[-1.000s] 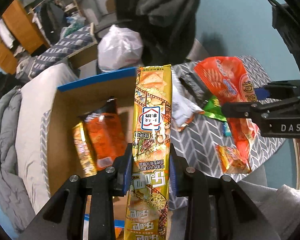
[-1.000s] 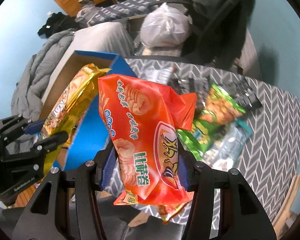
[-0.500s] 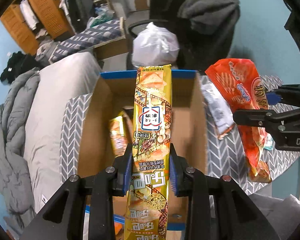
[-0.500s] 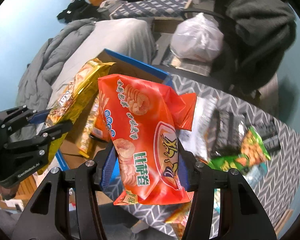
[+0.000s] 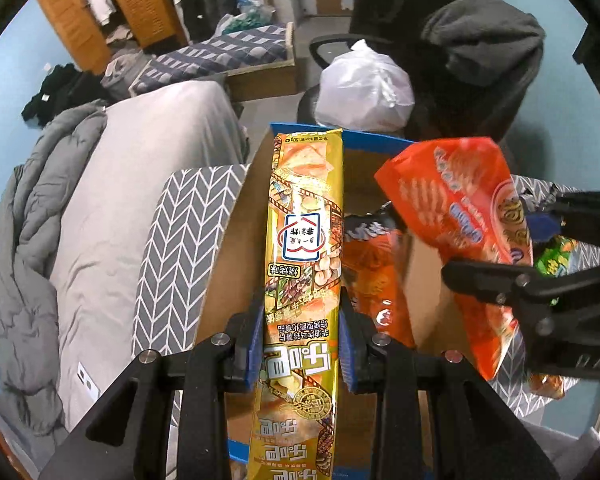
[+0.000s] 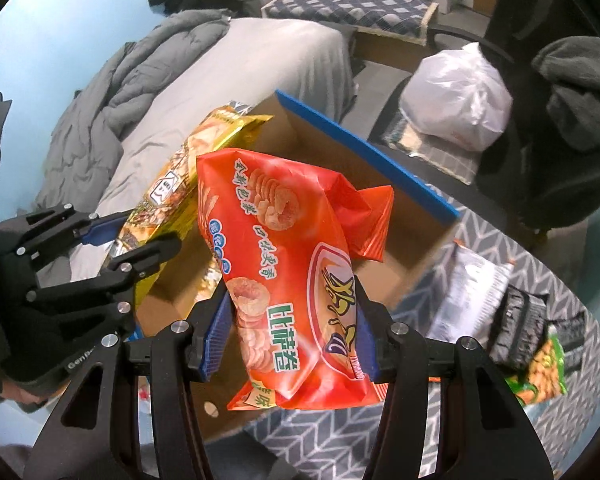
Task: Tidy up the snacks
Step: 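Carry both packets over the box and open both tools to release them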
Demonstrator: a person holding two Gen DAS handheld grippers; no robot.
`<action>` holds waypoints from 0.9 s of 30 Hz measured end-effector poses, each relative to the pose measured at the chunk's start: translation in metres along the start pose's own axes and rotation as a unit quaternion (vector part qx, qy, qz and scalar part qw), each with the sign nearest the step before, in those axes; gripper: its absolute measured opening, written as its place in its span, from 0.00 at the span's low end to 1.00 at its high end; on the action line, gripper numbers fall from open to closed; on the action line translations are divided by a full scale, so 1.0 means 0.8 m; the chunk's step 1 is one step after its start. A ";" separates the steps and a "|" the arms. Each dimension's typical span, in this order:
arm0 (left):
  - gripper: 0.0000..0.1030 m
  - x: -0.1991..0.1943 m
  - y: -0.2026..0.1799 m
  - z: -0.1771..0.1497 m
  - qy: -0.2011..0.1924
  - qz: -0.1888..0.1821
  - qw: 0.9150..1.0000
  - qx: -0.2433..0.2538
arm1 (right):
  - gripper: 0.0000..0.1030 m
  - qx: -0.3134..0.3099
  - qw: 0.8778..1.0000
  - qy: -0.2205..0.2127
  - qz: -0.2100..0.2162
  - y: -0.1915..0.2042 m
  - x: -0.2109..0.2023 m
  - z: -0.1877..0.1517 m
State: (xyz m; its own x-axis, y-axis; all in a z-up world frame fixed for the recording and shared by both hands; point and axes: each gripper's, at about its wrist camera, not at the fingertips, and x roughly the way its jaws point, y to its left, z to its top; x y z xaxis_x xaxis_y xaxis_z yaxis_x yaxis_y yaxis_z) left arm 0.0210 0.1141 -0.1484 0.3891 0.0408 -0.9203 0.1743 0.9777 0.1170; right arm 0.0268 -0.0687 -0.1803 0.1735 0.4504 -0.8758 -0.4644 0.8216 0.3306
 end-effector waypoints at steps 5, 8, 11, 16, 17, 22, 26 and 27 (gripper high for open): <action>0.32 0.013 0.009 0.001 0.011 0.004 1.000 -0.010 | 0.52 0.000 1.000 0.016 0.004 0.004 0.018 0.005; 0.32 0.014 0.007 0.001 0.011 0.013 1.000 -0.005 | 0.57 0.000 1.000 0.018 -0.001 0.007 0.018 0.005; 0.33 0.012 0.006 0.001 0.006 0.016 1.000 0.000 | 0.60 0.005 1.000 0.018 -0.008 0.004 0.014 0.003; 0.51 0.008 0.004 0.002 0.007 0.021 1.000 -0.002 | 0.66 0.021 1.000 0.012 -0.014 -0.002 0.003 0.003; 0.51 0.006 0.005 0.001 0.008 0.020 1.000 -0.004 | 0.68 0.025 1.000 0.010 -0.016 -0.004 0.000 0.003; 0.51 -0.004 0.001 0.001 0.013 0.016 1.000 -0.014 | 0.70 0.043 0.999 0.002 -0.023 -0.015 -0.014 0.002; 0.56 -0.014 -0.004 0.002 0.013 0.009 1.000 -0.023 | 0.70 0.058 0.998 -0.002 -0.029 -0.025 -0.027 -0.004; 0.57 -0.018 -0.007 0.003 0.011 0.007 1.000 -0.025 | 0.71 0.063 0.998 -0.003 -0.030 -0.028 -0.031 -0.006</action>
State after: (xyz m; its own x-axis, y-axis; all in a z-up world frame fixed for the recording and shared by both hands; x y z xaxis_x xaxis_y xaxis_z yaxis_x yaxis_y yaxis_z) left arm 0.0164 0.1078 -0.1346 0.3716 0.0594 -0.9265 0.1224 0.9861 0.1123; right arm 0.0291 -0.0999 -0.1677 0.2039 0.4007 -0.8932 -0.3409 0.8844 0.3189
